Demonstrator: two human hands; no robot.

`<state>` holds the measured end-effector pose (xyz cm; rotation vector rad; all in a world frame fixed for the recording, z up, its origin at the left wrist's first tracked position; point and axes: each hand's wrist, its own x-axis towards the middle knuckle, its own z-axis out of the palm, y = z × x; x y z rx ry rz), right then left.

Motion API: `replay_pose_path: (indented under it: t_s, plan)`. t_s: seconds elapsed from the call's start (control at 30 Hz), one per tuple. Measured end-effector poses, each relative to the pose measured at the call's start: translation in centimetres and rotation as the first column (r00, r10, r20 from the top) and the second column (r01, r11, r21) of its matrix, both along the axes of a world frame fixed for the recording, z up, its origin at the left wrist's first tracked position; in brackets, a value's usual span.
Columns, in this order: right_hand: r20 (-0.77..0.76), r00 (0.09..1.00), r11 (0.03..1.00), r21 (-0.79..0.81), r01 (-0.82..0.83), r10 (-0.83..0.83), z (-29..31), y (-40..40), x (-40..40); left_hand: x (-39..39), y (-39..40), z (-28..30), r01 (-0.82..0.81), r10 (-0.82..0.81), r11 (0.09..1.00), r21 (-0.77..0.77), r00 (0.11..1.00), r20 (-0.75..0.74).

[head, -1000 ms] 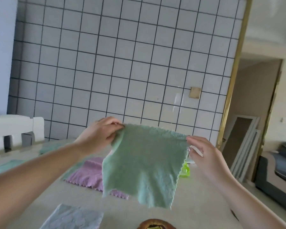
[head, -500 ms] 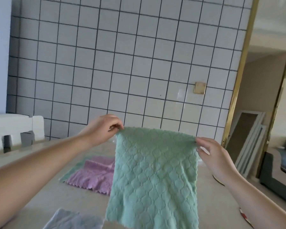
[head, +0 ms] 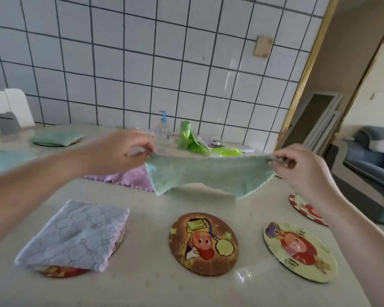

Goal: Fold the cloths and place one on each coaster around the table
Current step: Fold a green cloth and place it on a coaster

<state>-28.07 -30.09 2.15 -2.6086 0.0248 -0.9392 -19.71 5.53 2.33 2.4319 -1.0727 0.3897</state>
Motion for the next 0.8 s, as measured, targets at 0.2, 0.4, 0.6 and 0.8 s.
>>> replay_pose_path:
  t_s: [0.2,0.4,0.6,0.8]
  plan:
    - [-0.347,0.9,0.884,0.46,-0.083,0.265,-8.4,-1.6,-5.5,-3.5,0.1,-5.8,0.189,-0.116,0.978,0.09,0.846,-0.52]
    - [-0.416,0.862,0.829,0.56,-0.009,0.29,-13.6,-1.7,-7.9,-3.8,-0.5,-9.6,0.263,-0.141,0.963,0.055,0.669,-0.73]
    - [-0.35,0.907,0.842,0.539,-0.01,0.235,-13.7,-1.4,-5.5,-1.6,-0.5,-10.5,0.108,-0.03,0.988,0.107,0.829,-0.558]
    - [-0.357,0.901,0.854,0.52,-0.028,0.246,-13.0,-0.5,-1.4,0.7,-0.2,-11.3,-0.002,0.085,0.978,0.208,0.916,-0.392]
